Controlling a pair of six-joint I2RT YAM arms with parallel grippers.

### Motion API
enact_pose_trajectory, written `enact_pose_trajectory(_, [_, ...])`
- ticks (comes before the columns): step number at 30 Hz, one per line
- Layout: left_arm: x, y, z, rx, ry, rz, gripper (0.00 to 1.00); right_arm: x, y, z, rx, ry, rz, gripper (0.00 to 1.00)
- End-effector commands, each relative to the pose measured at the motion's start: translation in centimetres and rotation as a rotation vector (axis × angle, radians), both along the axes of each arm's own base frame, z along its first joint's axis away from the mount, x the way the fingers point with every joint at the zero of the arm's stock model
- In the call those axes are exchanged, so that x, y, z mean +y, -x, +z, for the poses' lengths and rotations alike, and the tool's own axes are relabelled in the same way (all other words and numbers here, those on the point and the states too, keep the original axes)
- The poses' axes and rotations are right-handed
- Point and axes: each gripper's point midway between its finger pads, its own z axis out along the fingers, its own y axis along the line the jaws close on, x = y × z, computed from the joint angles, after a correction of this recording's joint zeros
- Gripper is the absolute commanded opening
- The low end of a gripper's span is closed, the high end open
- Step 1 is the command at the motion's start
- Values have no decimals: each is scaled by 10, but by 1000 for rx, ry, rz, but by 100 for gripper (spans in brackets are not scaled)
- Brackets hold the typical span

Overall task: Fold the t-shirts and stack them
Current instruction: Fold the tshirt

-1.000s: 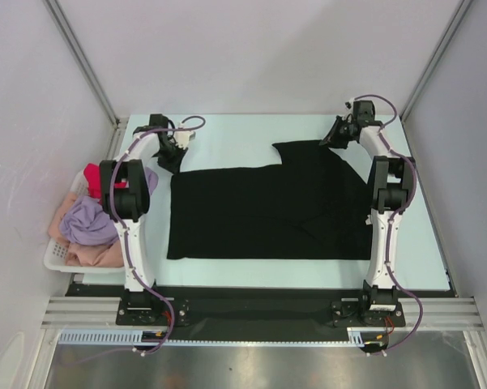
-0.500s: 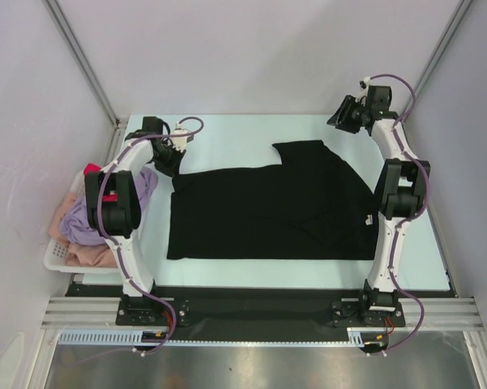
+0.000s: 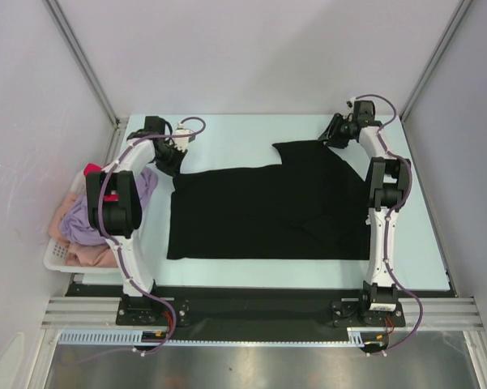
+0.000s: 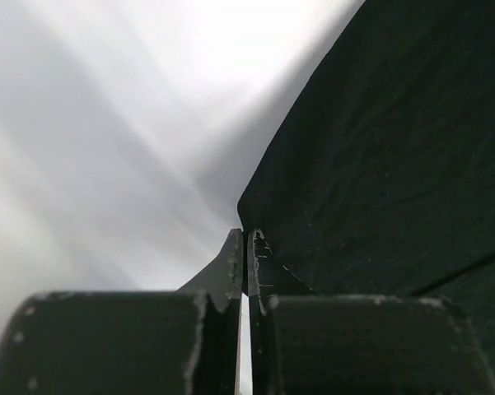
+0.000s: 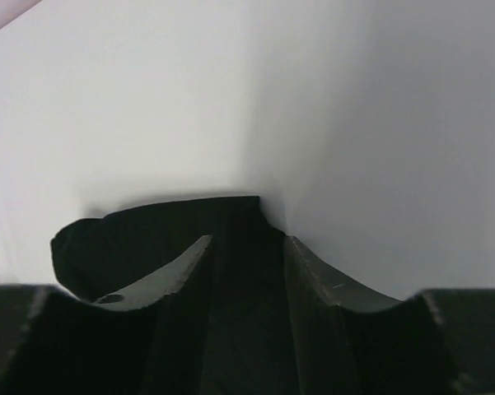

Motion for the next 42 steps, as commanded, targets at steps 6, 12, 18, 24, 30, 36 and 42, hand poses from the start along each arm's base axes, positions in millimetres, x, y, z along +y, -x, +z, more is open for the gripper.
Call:
enact_pose_trajectory(6, [-7, -8, 23, -67, -7, -31, 0, 18, -8, 5, -19, -75, 28, 4])
enact_pose_trajectory(12, [-6, -3, 43, -132, -22, -56, 0, 8, 9, 64, -95, -7, 37, 0])
enact_pose_trajectory(18, [-5, 21, 48, -139, -40, -101, 0, -2, 66, 146, -215, 108, 45, 0])
enact_pose_trajectory(24, [3, 63, 31, -104, -101, -158, 0, -15, 174, 117, -62, 141, -30, 0])
enact_pose_trajectory(30, [7, 92, 24, -87, -129, -213, 0, -28, 264, 71, 83, 188, -85, 0])
enact_pose_trajectory(36, [15, 101, 0, -29, -171, -236, 0, -36, 299, 33, 185, 184, -126, 0])
enact_pose_trajectory(42, [27, 90, -2, -52, -242, -224, 0, -48, 317, 32, 209, 172, -180, 0])
